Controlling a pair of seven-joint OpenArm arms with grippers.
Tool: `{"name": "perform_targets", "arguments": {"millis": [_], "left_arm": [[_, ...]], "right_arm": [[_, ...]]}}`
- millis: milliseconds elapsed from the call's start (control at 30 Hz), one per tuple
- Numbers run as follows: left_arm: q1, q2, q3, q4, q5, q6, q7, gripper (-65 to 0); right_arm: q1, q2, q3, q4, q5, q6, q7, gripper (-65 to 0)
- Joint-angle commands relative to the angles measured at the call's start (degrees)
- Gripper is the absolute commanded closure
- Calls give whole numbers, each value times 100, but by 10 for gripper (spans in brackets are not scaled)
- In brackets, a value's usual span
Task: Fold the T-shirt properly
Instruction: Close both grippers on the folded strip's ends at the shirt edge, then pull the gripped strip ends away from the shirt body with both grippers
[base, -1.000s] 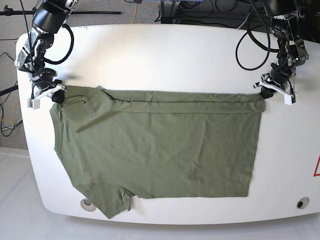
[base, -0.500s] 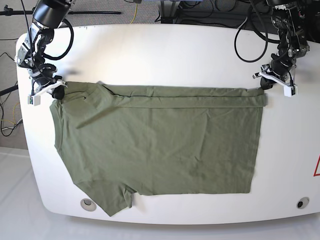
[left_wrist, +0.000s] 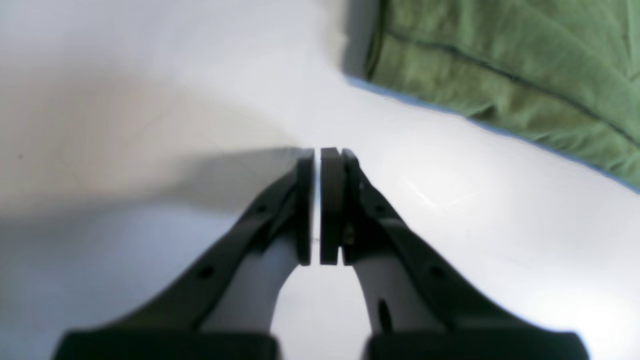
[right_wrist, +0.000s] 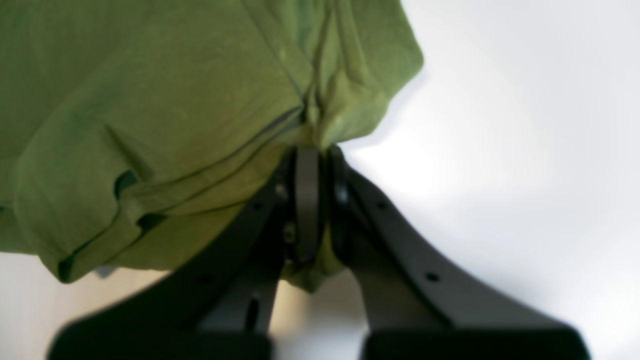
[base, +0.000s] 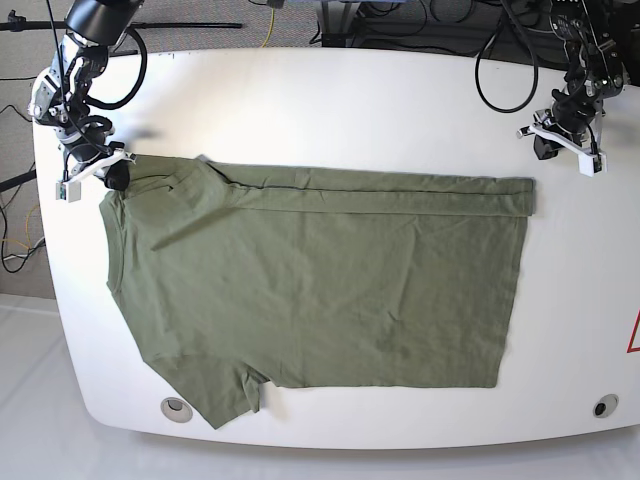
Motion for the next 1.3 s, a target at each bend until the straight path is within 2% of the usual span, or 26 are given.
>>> {"name": "perform_targets", "arguments": {"millis": [0, 433, 633, 833, 900, 1167, 1267], "left_arm": [[-60, -74, -56, 75, -26, -32, -65, 0], [-182, -121, 99, -36, -22, -41, -222, 0], [-119, -95, 47, 20, -2, -28, -470, -111], [-114, -100, 60, 5, 17, -42, -505, -160], [-104, -102, 73, 65, 31, -83, -419, -194], [-134, -90, 64, 80, 38, -121, -337, -216], [-190, -62, 91, 56, 27, -234, -305, -206]], "right_arm": [[-3, 66, 0, -27, -309, -71, -243, 0], [67, 49, -22, -10, -415, -86, -220, 0], [39, 51, -14, -12, -365, -51, -186, 0], [37, 50, -14, -11, -363, -50, -185, 0], [50, 52, -52, -6, -343, -34, -126, 0], [45, 55, -57, 0, -330, -31, -100, 0], [34, 58, -70, -2, -288, -21, -77, 0]]}}
